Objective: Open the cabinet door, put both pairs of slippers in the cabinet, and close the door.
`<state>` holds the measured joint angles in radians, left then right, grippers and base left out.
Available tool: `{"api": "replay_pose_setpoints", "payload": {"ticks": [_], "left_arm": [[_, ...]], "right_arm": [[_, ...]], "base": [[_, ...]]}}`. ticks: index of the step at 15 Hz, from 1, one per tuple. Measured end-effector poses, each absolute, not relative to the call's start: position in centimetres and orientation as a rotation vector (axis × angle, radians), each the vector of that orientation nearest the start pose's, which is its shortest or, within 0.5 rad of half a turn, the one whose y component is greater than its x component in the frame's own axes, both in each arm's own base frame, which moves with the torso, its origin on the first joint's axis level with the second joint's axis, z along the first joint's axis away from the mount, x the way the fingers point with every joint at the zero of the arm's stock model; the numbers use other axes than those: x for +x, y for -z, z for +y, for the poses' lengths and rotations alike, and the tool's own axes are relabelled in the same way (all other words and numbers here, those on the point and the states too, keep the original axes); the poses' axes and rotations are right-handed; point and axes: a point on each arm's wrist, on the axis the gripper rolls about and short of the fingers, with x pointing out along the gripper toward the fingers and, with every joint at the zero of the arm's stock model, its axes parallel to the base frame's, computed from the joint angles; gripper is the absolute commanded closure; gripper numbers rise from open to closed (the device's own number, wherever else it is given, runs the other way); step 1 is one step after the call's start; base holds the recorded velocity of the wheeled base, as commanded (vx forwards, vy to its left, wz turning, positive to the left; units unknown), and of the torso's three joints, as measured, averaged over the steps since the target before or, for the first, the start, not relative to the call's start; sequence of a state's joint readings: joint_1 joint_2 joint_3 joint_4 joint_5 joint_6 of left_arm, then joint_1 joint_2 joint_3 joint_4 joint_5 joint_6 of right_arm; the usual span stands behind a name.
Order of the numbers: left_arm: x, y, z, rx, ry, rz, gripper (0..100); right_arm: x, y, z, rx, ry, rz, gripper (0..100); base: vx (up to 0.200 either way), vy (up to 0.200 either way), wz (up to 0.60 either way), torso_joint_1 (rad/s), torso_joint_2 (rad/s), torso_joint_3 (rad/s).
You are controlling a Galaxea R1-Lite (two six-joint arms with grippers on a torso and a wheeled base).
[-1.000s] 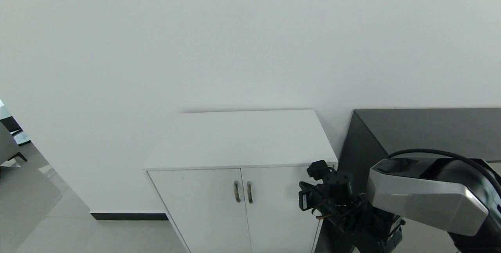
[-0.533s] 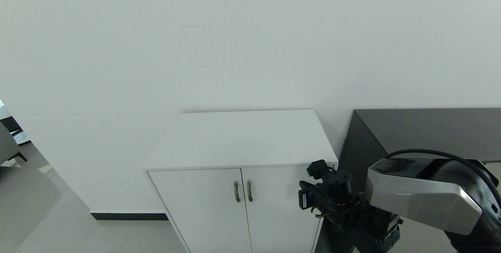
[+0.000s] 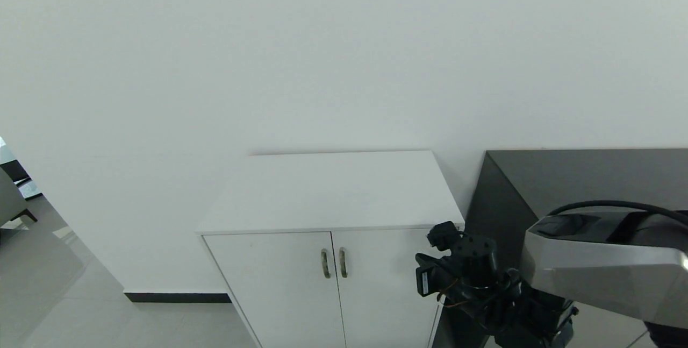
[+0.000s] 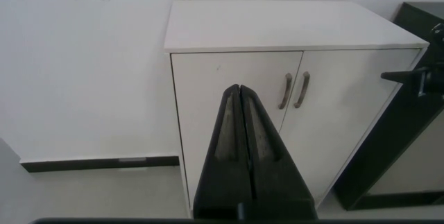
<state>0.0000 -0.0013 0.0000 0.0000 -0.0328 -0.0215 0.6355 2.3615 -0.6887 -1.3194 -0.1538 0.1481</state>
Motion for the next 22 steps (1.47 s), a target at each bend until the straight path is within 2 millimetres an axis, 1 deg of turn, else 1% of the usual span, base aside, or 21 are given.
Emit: {"api": "replay_pose_setpoints", "payload": {"ticks": [1,2,3,4,6,7,8,9,11,14,17,19,22], "left_arm": [[-2.3,-7.5,-0.1,-0.020,0.033,-0.001,100],[-2.3,-7.5,-0.1,-0.020,0.033,-0.001,100],[-2.3,-7.5,-0.1,-0.020,0.034,-0.001,100],[-2.3,-7.5,-0.1,-0.020,0.033,-0.001,100],[-2.3,-7.5,-0.1,-0.020,0.034,-0.001,100],[-2.3,-7.5,-0.1,-0.019,0.034,-0.001,100],[-2.3,-7.5,-0.1,-0.020,0.035,-0.001,100],[-2.3,-7.5,-0.1,-0.020,0.034,-0.001,100],[-2.3,-7.5,-0.1,-0.020,0.034,-0.001,100],[-2.3,-7.5,-0.1,-0.021,0.034,-0.001,100],[-2.3,-7.5,-0.1,-0.021,0.034,-0.001,100],[-2.3,-7.5,-0.1,-0.021,0.034,-0.001,100],[-2.3,-7.5,-0.1,-0.021,0.034,-0.001,100]], "right_arm": [[28.7,-0.5,20.8,0.006,-0.452,0.364,100],[27.5,-1.6,19.7,0.001,-0.447,0.372,100],[26.1,-2.7,18.0,-0.012,-0.431,0.384,100],[24.5,-3.4,15.8,-0.037,-0.403,0.409,100],[21.3,-4.4,10.2,-0.085,-0.296,0.470,100],[19.9,-5.0,8.0,-0.089,-0.244,0.500,100],[18.6,-5.6,6.2,-0.088,-0.213,0.528,100],[17.4,-6.3,4.8,-0.087,-0.197,0.546,100],[14.6,-7.6,2.7,-0.092,-0.170,0.582,100],[9.9,-8.5,0.8,-0.083,-0.121,0.627,100],[5.6,-7.8,0.2,-0.065,-0.088,0.701,100],[3.9,-7.4,0.1,-0.049,-0.084,0.707,100],[3.0,-7.4,0.1,-0.047,-0.082,0.659,100]], "base": [[0.000,0.000,0.00,0.000,0.00,0.000],[0.000,0.000,0.00,0.000,0.00,0.000],[0.000,0.000,0.00,0.000,0.00,0.000],[0.000,0.000,0.00,0.000,0.00,0.000],[0.000,0.000,0.00,0.000,0.00,0.000],[0.000,0.000,0.00,0.000,0.00,0.000],[0.000,0.000,0.00,0.000,0.00,0.000],[0.000,0.000,0.00,0.000,0.00,0.000],[0.000,0.000,0.00,0.000,0.00,0.000],[0.000,0.000,0.00,0.000,0.00,0.000],[0.000,0.000,0.00,0.000,0.00,0.000],[0.000,0.000,0.00,0.000,0.00,0.000],[0.000,0.000,0.00,0.000,0.00,0.000]]}}
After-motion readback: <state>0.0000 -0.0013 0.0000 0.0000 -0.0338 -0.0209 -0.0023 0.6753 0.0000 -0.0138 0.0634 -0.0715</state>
